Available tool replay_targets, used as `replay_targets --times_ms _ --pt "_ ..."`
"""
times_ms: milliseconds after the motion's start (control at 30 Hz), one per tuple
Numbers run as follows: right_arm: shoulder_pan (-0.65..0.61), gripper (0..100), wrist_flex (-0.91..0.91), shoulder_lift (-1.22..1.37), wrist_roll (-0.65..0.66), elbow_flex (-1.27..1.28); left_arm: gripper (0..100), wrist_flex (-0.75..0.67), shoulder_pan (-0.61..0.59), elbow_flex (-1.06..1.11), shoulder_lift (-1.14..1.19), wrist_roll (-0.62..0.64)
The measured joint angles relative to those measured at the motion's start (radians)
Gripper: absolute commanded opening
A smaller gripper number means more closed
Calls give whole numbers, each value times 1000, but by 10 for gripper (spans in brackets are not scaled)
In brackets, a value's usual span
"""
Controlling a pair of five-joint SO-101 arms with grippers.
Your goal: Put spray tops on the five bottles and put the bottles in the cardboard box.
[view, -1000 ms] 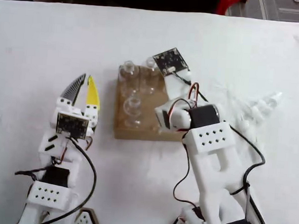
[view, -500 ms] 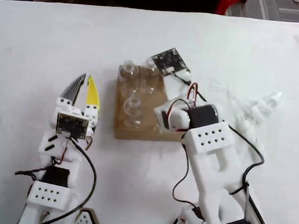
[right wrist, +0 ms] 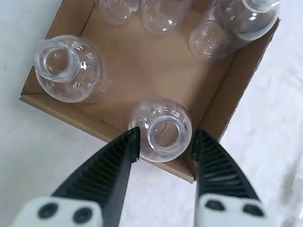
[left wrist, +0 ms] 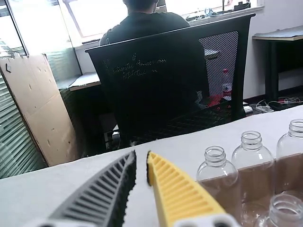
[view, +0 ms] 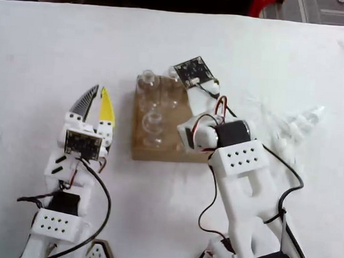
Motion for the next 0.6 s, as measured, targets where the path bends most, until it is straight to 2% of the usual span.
replay_targets --times_ms 233,333,600 --pt "0 159 84 0 0 -58 46 0 0 0 0 0" --pt "-41 159 129 0 0 -89 46 0 0 0 0 0" --pt "-81 159 144 0 0 -92 46 0 2 0 0 0"
